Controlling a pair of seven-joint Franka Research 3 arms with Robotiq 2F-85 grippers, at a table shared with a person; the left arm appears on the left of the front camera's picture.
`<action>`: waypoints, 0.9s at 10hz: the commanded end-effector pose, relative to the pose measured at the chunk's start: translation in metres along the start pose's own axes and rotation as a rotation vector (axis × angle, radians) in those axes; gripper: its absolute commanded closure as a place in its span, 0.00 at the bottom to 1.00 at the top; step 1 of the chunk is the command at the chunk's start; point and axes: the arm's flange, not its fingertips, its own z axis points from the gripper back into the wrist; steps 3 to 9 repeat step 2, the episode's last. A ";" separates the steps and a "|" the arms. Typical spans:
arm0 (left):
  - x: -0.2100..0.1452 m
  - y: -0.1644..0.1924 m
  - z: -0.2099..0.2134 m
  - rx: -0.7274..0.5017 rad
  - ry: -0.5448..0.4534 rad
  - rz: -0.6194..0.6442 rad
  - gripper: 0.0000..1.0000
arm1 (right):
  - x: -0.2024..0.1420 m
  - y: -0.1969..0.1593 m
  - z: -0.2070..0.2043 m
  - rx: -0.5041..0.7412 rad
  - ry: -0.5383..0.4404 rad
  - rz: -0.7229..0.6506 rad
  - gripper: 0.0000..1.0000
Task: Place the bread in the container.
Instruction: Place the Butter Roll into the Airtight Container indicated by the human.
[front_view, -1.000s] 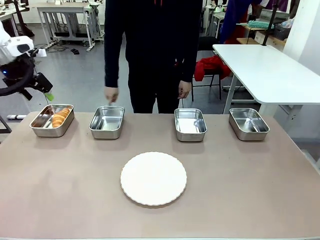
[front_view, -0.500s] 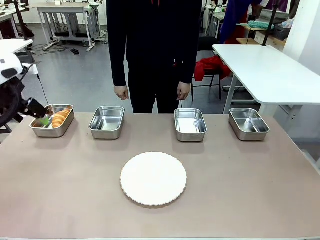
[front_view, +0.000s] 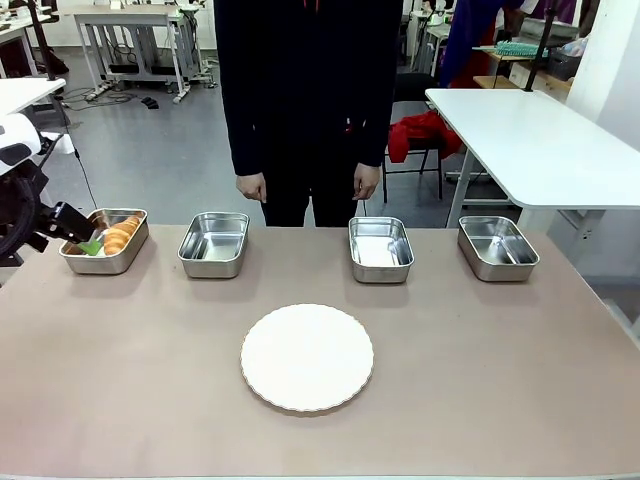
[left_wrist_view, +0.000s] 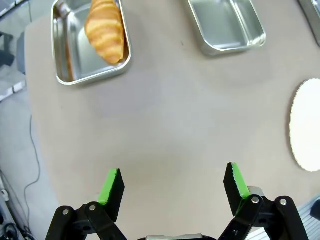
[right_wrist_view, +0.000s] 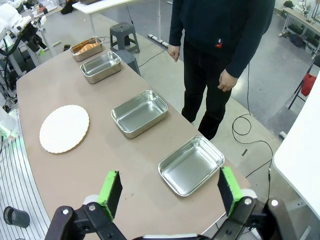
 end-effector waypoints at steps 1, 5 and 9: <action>0.001 -0.001 0.003 0.014 -0.006 0.000 0.00 | 0.001 0.001 0.000 0.001 -0.019 0.007 0.00; 0.001 -0.001 0.003 0.014 -0.006 0.000 0.00 | 0.001 0.001 0.000 0.001 -0.019 0.007 0.00; 0.001 -0.001 0.003 0.014 -0.006 0.000 0.00 | 0.001 0.001 0.000 0.001 -0.019 0.007 0.00</action>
